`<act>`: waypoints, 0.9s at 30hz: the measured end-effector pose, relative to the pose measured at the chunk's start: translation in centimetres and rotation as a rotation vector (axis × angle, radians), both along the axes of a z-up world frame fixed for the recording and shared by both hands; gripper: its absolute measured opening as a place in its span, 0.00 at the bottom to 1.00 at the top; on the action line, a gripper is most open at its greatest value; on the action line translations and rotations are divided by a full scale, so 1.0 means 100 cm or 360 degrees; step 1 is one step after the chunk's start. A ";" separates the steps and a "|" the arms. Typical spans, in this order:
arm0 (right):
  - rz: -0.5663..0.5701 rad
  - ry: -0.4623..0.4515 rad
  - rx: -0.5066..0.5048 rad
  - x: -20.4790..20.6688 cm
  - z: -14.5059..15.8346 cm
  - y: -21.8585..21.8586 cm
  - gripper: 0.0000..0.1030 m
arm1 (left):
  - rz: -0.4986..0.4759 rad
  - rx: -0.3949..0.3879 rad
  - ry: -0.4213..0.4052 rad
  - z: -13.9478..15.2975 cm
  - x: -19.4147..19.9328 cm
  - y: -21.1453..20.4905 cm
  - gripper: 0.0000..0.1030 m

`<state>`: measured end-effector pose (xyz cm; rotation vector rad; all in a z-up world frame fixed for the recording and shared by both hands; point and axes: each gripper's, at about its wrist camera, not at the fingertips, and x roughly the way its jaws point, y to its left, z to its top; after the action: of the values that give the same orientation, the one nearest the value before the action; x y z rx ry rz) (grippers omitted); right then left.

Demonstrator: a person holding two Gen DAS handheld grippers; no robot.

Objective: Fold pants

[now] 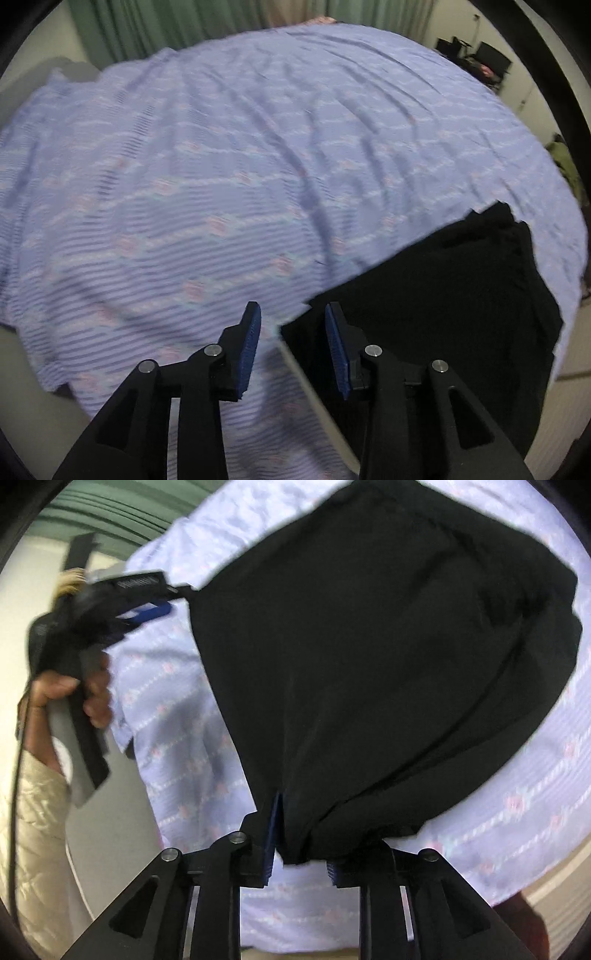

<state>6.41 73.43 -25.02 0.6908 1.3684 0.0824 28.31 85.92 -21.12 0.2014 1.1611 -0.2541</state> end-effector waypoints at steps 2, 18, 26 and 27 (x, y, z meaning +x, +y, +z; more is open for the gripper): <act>0.0033 0.0044 -0.0015 -0.010 -0.003 -0.001 0.36 | -0.0006 0.0087 -0.0095 0.011 -0.008 0.002 0.41; -0.0202 -0.0451 -0.0402 -0.071 0.109 -0.165 0.90 | -0.0059 -0.0005 -0.0393 0.112 -0.174 -0.031 0.83; -0.0023 -0.0941 -0.0591 -0.094 0.204 -0.236 0.99 | 0.0175 -0.0093 -0.0551 0.166 -0.251 -0.108 0.91; 0.0000 -0.0985 -0.0603 -0.099 0.211 -0.245 0.99 | 0.0221 -0.0103 -0.0563 0.173 -0.263 -0.122 0.92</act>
<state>-3.50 48.96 -3.90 0.3031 0.7562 0.0305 2.03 73.75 -3.80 0.1025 0.8102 -0.1263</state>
